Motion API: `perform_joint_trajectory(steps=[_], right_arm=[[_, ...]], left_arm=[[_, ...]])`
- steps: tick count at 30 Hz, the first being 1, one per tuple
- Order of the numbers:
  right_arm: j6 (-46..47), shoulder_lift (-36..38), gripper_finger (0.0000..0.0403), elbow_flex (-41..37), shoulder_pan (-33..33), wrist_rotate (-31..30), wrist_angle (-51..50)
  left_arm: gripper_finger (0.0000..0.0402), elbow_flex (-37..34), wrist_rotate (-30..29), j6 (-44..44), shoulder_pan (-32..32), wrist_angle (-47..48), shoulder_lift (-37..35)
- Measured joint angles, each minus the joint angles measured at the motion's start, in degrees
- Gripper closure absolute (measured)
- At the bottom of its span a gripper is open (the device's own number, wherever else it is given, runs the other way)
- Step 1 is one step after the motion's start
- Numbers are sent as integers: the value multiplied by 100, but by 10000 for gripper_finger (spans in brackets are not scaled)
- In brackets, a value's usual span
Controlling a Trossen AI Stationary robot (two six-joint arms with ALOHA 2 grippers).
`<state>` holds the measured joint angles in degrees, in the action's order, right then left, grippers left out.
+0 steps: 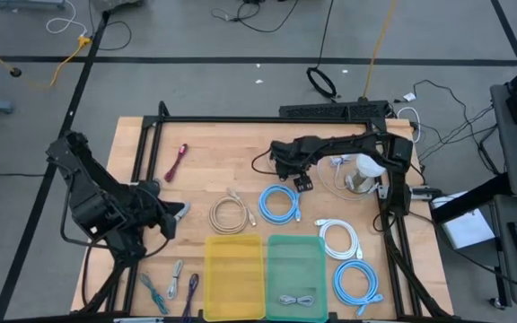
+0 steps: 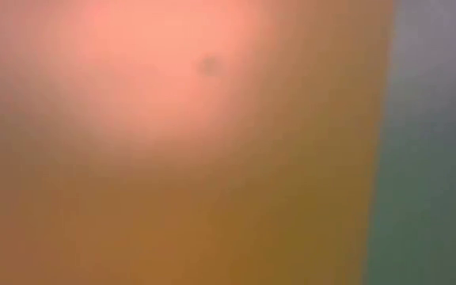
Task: Pick & Place USB Port
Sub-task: Put the large top brown charger cable into the yellow bin
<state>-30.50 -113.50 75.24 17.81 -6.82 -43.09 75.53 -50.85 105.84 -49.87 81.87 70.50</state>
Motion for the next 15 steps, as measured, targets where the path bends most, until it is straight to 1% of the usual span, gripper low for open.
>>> perform_joint_trajectory(steps=[3, 5, 9, 11, 12, 13, 15], right_arm=[[332, 9, 159, -4, -22, 67, -99], [530, 2, 198, -8, -54, 144, -184], [714, 1, 299, -13, -124, 238, -191], [729, 1, 356, -13, -151, 119, -219], [746, 1, 374, -13, -156, 44, -241], [778, 1, 382, -13, -156, -54, -270], [918, -9, 384, -13, -161, -467, -278]], left_arm=[[392, 0, -11, 13, -4, 27, 0], [392, 0, -48, 13, -4, 50, 0], [392, 0, -153, -9, -4, 59, 0], [395, 0, -162, -13, -4, 59, 0], [398, 0, -164, -13, -4, 59, 0], [399, 0, -166, -13, -4, 59, 0], [397, 0, -165, -13, -4, 59, 0]])
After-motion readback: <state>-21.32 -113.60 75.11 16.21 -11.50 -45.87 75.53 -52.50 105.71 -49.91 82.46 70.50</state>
